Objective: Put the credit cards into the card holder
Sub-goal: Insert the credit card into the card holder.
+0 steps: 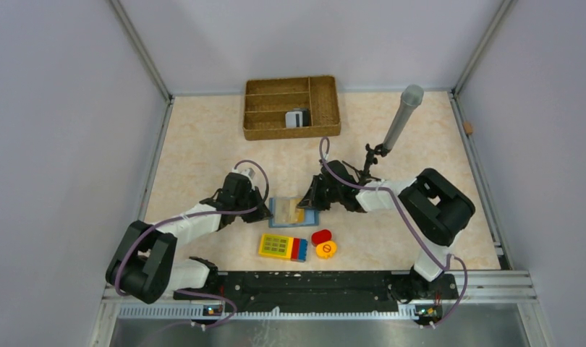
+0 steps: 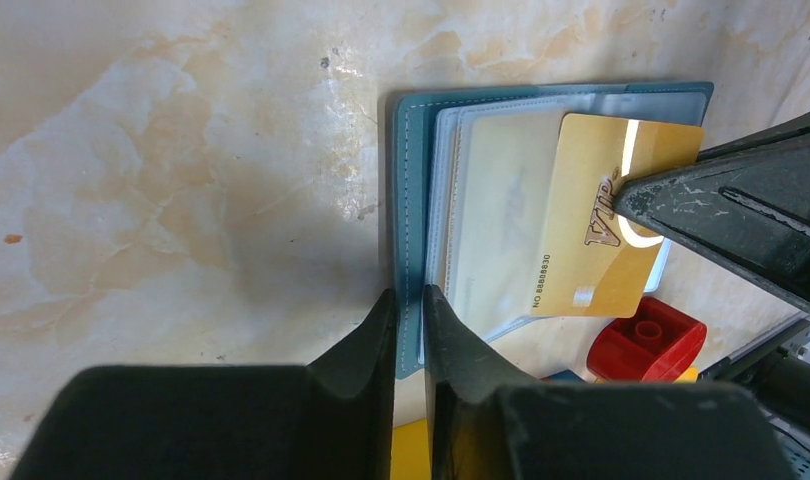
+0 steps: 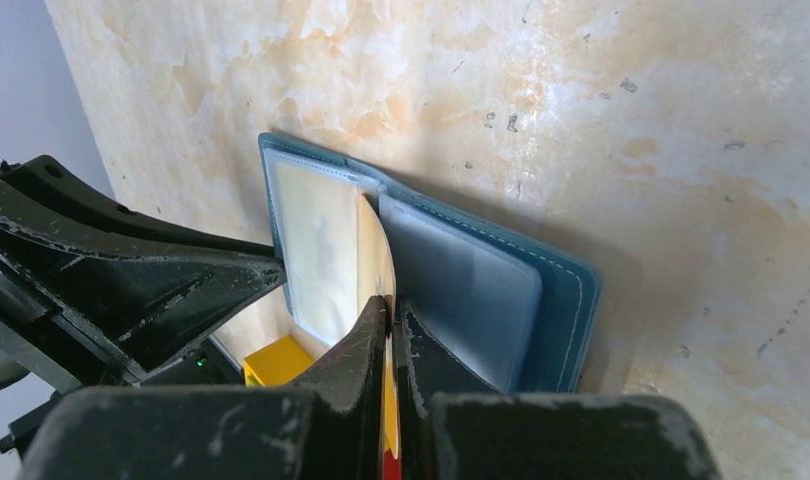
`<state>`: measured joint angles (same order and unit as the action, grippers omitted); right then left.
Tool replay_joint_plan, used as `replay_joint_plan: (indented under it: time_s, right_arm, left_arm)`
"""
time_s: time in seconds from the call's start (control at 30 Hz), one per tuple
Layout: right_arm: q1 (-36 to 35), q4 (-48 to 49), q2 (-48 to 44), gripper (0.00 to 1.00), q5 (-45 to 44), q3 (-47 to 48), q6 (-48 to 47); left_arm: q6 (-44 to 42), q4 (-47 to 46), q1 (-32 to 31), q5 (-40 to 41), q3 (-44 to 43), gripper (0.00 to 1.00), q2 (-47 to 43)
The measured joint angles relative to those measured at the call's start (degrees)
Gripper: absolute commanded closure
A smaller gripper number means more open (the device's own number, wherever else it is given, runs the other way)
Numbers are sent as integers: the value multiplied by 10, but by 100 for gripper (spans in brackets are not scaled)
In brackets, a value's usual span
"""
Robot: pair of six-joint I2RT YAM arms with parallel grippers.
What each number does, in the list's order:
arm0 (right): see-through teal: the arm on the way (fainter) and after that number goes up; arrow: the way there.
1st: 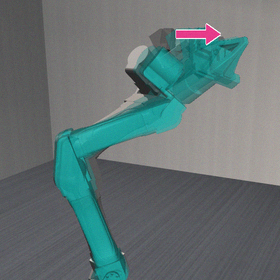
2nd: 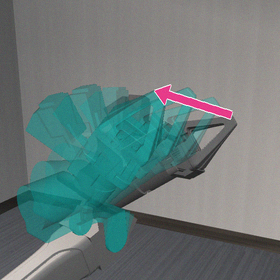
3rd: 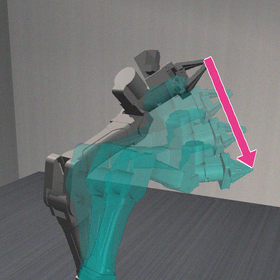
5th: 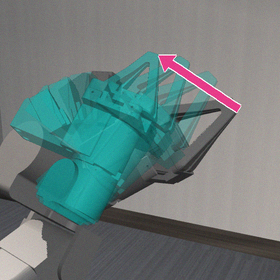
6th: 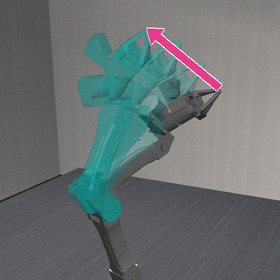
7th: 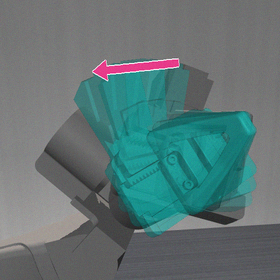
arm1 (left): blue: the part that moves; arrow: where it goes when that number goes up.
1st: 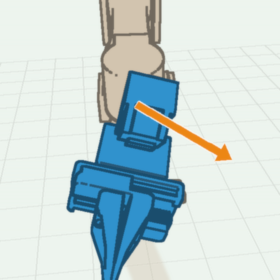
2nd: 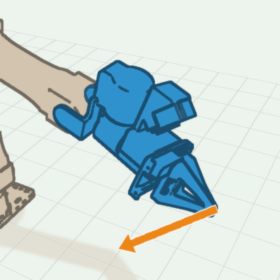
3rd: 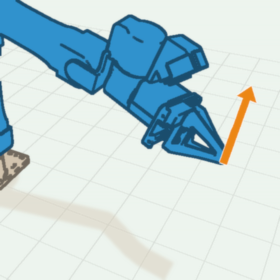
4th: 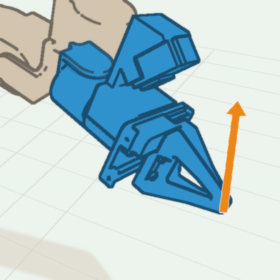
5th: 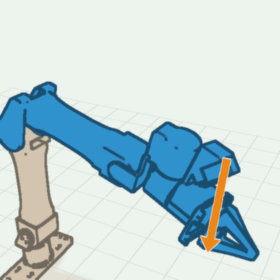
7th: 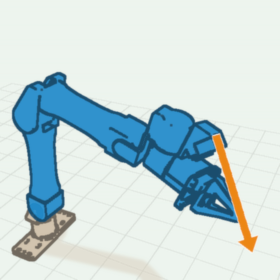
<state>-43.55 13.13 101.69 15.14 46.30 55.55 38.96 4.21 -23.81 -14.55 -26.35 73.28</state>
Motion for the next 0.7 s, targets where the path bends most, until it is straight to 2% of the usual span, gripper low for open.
replay_joint_plan:
  time_s: [0.7]
  right_arm:
    - [-2, -18, -1, 100, -4, 4, 0]
  left_arm:
    - [-4, -7, 2, -8, 0, 89, 5]
